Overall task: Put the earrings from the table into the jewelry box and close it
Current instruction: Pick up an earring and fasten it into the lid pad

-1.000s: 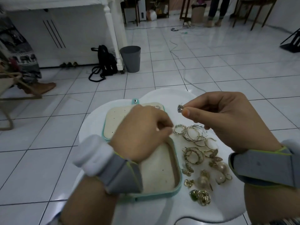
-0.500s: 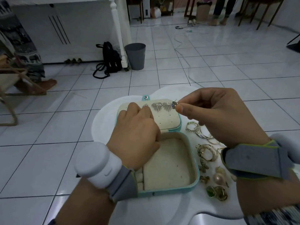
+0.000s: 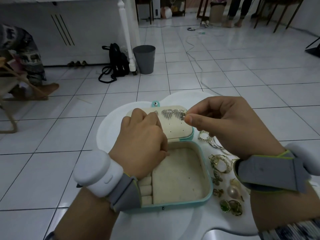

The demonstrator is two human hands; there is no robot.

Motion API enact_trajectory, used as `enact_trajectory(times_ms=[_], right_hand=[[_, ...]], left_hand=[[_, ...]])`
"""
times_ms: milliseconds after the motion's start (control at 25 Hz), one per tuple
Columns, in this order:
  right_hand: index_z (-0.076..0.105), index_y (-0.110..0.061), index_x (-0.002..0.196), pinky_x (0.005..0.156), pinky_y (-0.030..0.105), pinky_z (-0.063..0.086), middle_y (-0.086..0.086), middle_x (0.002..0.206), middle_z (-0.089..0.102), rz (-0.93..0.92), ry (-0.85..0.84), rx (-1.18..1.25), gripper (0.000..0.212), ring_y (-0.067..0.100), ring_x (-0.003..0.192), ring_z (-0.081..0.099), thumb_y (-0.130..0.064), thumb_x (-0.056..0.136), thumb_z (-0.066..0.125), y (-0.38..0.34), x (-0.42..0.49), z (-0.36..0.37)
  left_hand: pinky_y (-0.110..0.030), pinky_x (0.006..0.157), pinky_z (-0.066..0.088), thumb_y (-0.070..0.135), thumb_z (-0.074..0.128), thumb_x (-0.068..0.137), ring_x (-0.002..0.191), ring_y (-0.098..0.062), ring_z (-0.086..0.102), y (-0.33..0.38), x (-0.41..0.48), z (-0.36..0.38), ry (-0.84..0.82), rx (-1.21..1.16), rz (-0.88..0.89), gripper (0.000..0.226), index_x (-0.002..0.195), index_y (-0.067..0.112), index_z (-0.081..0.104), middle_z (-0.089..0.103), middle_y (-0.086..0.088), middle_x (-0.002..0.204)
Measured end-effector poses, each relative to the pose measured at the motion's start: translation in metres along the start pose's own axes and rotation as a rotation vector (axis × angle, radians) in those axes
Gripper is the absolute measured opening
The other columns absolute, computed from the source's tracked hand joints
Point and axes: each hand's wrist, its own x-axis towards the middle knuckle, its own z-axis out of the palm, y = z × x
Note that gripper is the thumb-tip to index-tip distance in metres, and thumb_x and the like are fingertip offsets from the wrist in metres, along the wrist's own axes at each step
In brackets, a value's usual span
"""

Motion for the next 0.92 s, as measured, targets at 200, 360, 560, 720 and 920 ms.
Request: enact_trajectory(times_ms=[200, 360, 560, 720, 920], right_hand=[[0.073, -0.02, 0.07, 0.049, 0.014, 0.044, -0.008, 0.057, 0.064, -0.012, -0.012, -0.006, 0.005, 0.011, 0.059, 0.053, -0.024, 0.071, 0.076, 0.002, 0.002, 0.002], [0.073, -0.019, 0.072, 0.048, 0.012, 0.042, -0.009, 0.055, 0.063, -0.014, -0.01, 0.003, 0.004, 0.007, 0.056, 0.054, -0.022, 0.073, 0.075, 0.003, 0.003, 0.002], [0.072, -0.019, 0.078, 0.05, 0.009, 0.042, -0.005, 0.063, 0.065, 0.04, -0.046, -0.06, 0.003, 0.003, 0.055, 0.057, -0.021, 0.079, 0.07, 0.007, 0.005, 0.006], [0.069, -0.015, 0.076, 0.047, 0.008, 0.04, -0.006, 0.069, 0.066, 0.145, 0.029, -0.009, 0.009, 0.005, 0.055, 0.056, -0.016, 0.084, 0.065, 0.015, 0.009, 0.02], [0.066, -0.02, 0.07, 0.05, 0.012, 0.041, 0.001, 0.071, 0.066, 0.172, 0.042, 0.041, 0.014, 0.008, 0.059, 0.057, -0.018, 0.084, 0.064, 0.015, 0.009, 0.044]], left_hand=[[-0.037, 0.088, 0.026, 0.05, 0.052, 0.083, 0.113, -0.025, 0.03, 0.006, 0.002, 0.007, 0.016, 0.085, -0.03, 0.035, 0.096, 0.023, 0.068, 0.046, 0.005, 0.115], [-0.037, 0.087, 0.026, 0.043, 0.051, 0.086, 0.114, -0.026, 0.03, 0.015, 0.003, 0.01, 0.039, 0.096, -0.007, 0.03, 0.102, 0.022, 0.066, 0.047, 0.004, 0.116], [-0.037, 0.089, 0.039, 0.043, 0.055, 0.082, 0.103, -0.022, 0.046, -0.013, 0.01, 0.004, 0.07, -0.388, -0.035, 0.017, 0.078, 0.029, 0.064, 0.057, 0.003, 0.099], [-0.034, 0.078, 0.042, 0.034, 0.049, 0.09, 0.096, -0.024, 0.053, -0.048, 0.034, 0.022, 0.281, -0.565, -0.271, 0.015, 0.082, 0.023, 0.057, 0.056, 0.003, 0.09], [-0.042, 0.076, 0.048, 0.032, 0.031, 0.099, 0.089, -0.03, 0.055, -0.068, 0.052, 0.035, 0.247, -0.608, -0.389, 0.021, 0.1, 0.015, 0.044, 0.057, -0.01, 0.099]])
